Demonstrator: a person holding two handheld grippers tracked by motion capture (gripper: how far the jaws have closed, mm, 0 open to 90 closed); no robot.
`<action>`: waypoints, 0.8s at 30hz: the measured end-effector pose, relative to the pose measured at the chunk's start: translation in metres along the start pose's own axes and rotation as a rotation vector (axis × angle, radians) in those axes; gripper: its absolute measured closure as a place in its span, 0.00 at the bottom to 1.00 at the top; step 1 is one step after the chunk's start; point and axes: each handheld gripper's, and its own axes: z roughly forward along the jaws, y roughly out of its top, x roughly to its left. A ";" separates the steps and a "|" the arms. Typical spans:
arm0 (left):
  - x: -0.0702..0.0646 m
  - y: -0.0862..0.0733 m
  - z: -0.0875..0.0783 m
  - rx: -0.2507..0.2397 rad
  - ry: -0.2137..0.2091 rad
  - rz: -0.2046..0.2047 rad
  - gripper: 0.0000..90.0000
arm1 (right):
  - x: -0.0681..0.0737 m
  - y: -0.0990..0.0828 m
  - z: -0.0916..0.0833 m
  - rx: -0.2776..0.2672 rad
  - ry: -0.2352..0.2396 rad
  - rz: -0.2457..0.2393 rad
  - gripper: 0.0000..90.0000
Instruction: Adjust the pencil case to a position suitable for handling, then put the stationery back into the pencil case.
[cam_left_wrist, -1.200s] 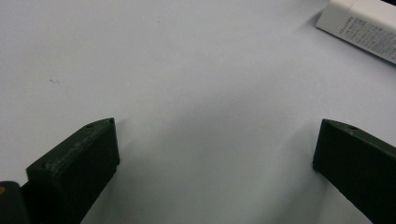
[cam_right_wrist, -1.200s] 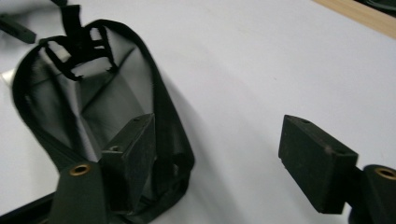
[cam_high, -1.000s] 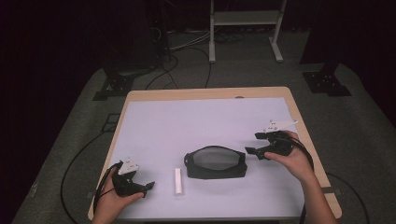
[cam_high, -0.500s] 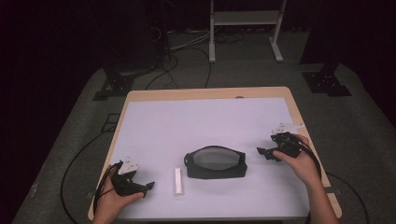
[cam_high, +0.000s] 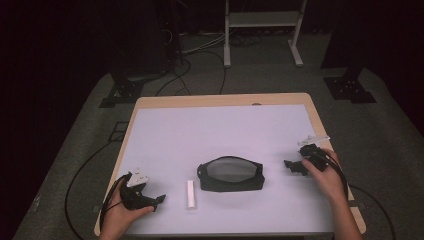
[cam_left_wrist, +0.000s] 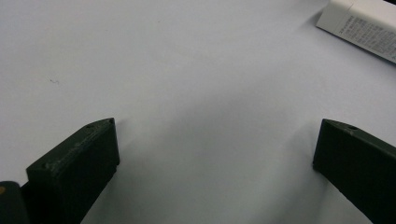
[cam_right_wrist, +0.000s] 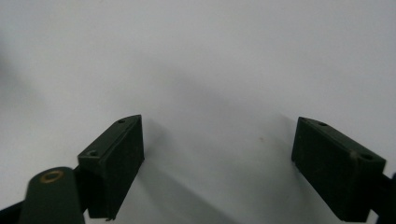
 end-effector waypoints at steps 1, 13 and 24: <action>0.000 0.000 0.000 0.000 0.000 0.000 0.00 | 0.000 0.000 0.000 0.000 0.000 0.000 0.17; -0.002 0.002 -0.001 0.004 0.009 -0.006 0.01 | -0.002 -0.014 0.002 -0.105 0.013 0.033 0.14; -0.012 0.011 -0.004 0.018 -0.016 -0.031 0.19 | -0.001 -0.015 0.002 -0.107 0.009 0.028 0.14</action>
